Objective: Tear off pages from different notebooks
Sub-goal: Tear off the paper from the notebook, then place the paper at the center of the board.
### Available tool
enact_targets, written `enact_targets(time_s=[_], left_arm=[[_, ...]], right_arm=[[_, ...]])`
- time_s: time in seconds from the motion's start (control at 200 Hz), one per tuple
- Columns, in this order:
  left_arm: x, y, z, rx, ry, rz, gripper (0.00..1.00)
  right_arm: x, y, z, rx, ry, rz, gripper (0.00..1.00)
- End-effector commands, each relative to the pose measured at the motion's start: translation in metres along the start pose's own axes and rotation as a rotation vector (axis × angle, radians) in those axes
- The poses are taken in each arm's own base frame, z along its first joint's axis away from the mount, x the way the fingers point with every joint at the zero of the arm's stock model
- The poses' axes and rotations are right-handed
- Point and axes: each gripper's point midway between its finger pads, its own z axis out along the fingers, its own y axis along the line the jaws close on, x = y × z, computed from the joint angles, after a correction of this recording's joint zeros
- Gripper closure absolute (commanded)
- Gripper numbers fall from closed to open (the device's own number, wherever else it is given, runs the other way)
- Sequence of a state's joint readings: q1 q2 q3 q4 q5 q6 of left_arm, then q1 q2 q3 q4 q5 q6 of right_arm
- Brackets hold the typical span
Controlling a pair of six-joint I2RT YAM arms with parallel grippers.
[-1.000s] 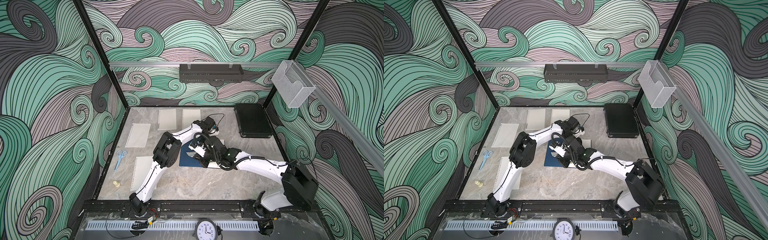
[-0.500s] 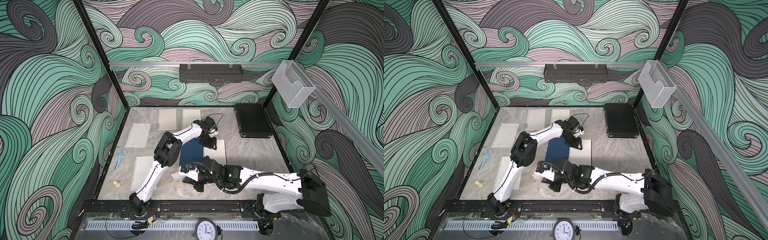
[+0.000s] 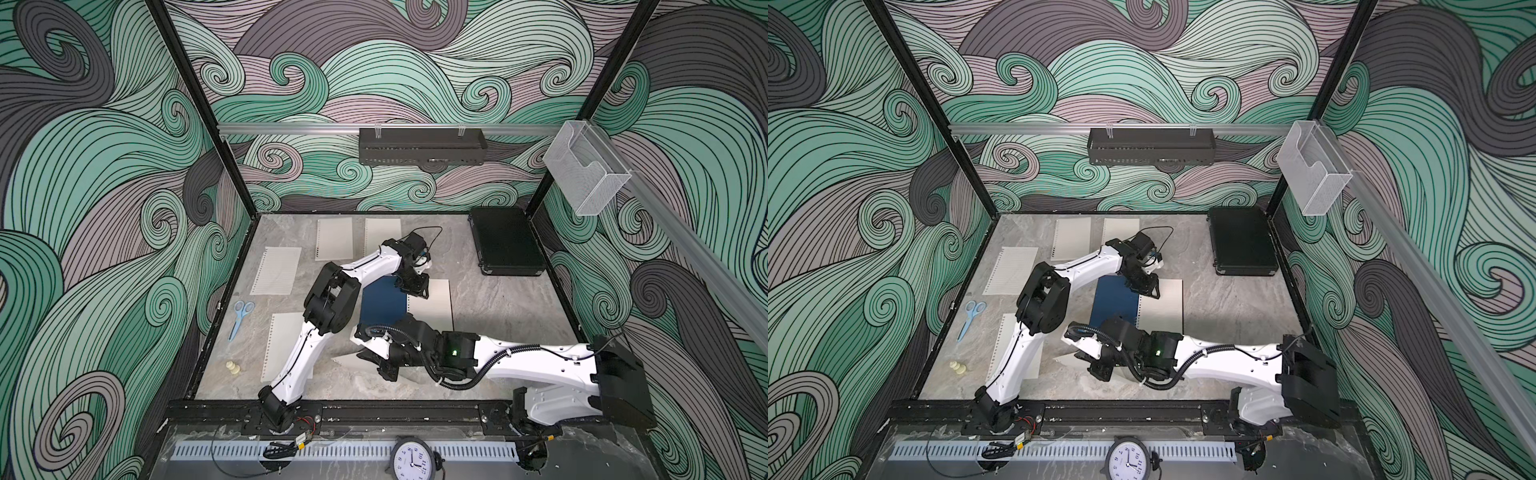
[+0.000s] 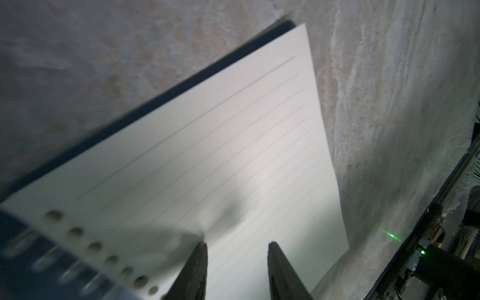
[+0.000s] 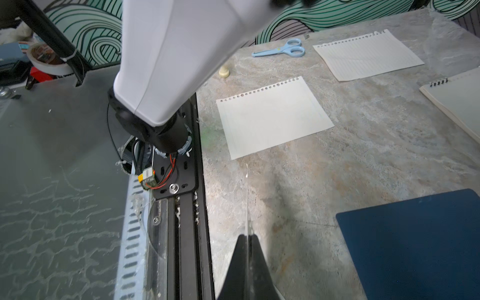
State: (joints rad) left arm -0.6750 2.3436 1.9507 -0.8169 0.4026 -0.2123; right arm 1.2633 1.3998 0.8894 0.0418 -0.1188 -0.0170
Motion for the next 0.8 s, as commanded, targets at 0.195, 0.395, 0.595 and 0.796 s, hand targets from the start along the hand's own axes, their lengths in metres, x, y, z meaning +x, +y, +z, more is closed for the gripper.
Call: enact_targets(time_s=[0.195, 0.395, 0.595, 0.796], left_arm=[[-0.03, 0.102, -0.23, -0.288, -0.471, -0.194, 0.57], [0.012, 0.16, -0.285, -0.421, -0.551, -0.344, 0.56], [0.04, 0.185, -0.291, -0.431, -0.568, -0.431, 0.56], [0.046, 0.191, -0.278, -0.417, -0.529, -0.45, 0.56]], right_arm=[[-0.06, -0.05, 0.041, 0.105, -0.11, 0.134, 1.0], [-0.076, -0.095, 0.067, 0.113, -0.132, 0.26, 1.0], [-0.075, -0.17, 0.091, 0.165, -0.127, 0.447, 1.0], [-0.049, -0.241, 0.116, 0.185, -0.014, 0.562, 1.0]])
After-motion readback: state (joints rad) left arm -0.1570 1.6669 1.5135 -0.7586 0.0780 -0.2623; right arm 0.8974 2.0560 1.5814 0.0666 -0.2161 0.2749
